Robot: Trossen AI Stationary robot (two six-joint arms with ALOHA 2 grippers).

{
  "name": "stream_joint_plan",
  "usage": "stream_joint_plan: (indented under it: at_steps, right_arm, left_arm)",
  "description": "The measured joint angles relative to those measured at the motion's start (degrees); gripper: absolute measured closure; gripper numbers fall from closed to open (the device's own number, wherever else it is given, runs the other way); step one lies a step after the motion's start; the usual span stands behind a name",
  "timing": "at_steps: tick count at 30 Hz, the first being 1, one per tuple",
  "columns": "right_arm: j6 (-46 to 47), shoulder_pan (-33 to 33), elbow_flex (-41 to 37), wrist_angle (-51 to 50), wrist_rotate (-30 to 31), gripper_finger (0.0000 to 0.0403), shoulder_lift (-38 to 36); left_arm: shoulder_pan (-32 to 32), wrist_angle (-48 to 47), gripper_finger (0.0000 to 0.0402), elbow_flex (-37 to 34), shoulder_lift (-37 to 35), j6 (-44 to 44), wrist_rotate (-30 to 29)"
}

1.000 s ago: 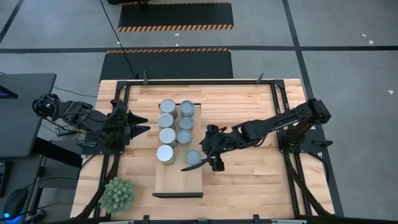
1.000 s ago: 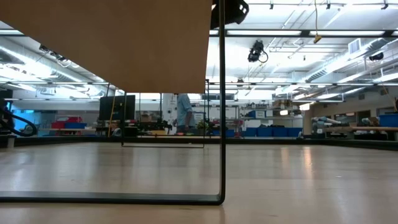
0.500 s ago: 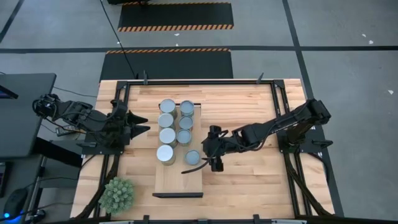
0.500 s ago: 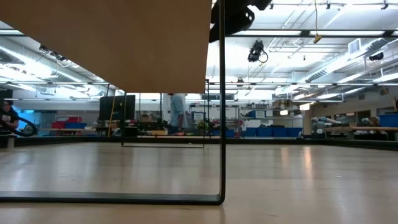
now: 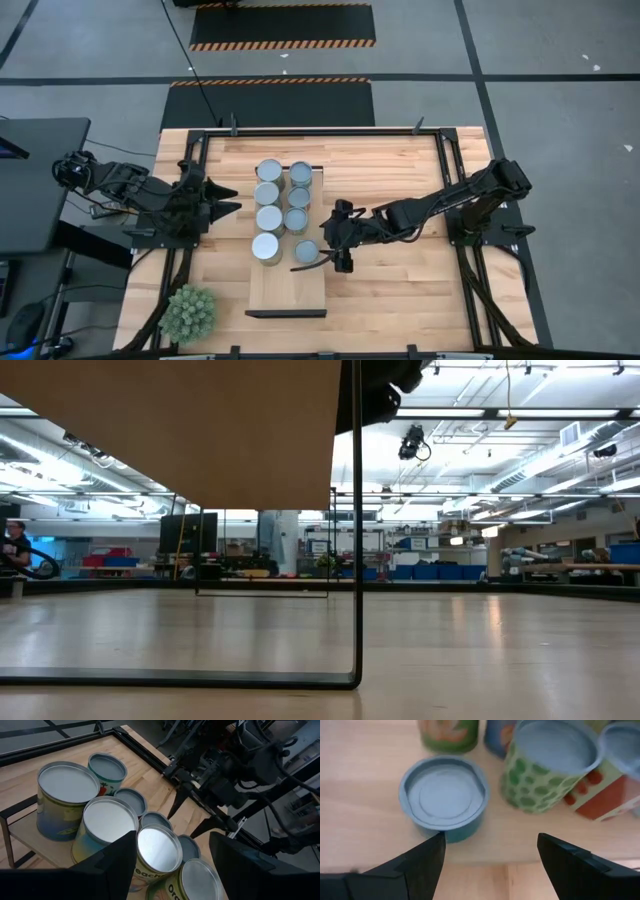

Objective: Pick and place cans onto a shelf
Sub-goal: Put the canned tuna on the shelf

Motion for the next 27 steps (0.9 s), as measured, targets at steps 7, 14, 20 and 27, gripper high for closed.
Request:
stream_joint_plan:
  at_steps: [7, 14, 20, 27]
  right_arm:
    - [1.09, -1.11, -0.45, 4.02, 2.16, 0.0081, -0.01]
    - [0.98, -0.97, -0.43, 2.64, -6.64, 0.0081, -0.28]
    - [-1.25, 0.23, -0.41, 4.88, -2.53, 0.0081, 1.12]
    - [-2.52, 0.35, -0.38, 7.29, 2.25, 0.0081, 2.73]
  left_arm:
    - [-0.01, 0.0, 0.0147, 0.0, 0.0, 0.0, 0.0]
    - [0.01, 0.0, 0.0147, 0.0, 0.0, 0.0, 0.0]
    - [0.0, -0.02, 0.0147, 0.0, 0.0, 0.0, 0.0]
    - [-0.01, 0.22, 0.0147, 0.0, 0.02, 0.0, 0.0]
